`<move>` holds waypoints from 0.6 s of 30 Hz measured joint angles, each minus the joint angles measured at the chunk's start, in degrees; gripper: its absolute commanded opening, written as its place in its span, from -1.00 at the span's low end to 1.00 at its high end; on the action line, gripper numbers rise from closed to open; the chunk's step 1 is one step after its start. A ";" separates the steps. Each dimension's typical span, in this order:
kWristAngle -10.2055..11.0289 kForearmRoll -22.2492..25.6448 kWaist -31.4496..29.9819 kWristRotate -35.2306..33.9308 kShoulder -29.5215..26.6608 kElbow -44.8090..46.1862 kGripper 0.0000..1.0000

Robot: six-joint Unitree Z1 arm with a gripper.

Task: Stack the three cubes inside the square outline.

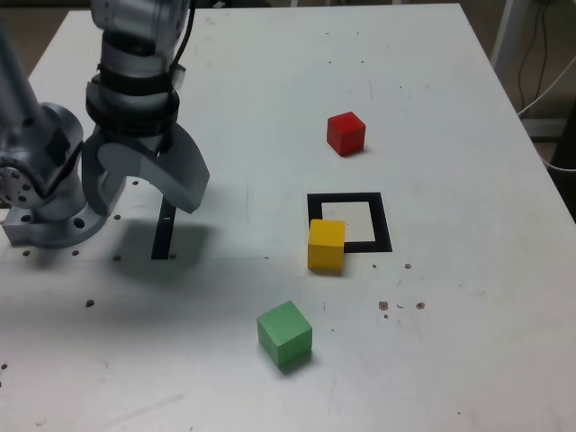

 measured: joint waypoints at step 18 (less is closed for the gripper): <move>0.00 0.00 0.00 0.00 0.79 -0.46 0.98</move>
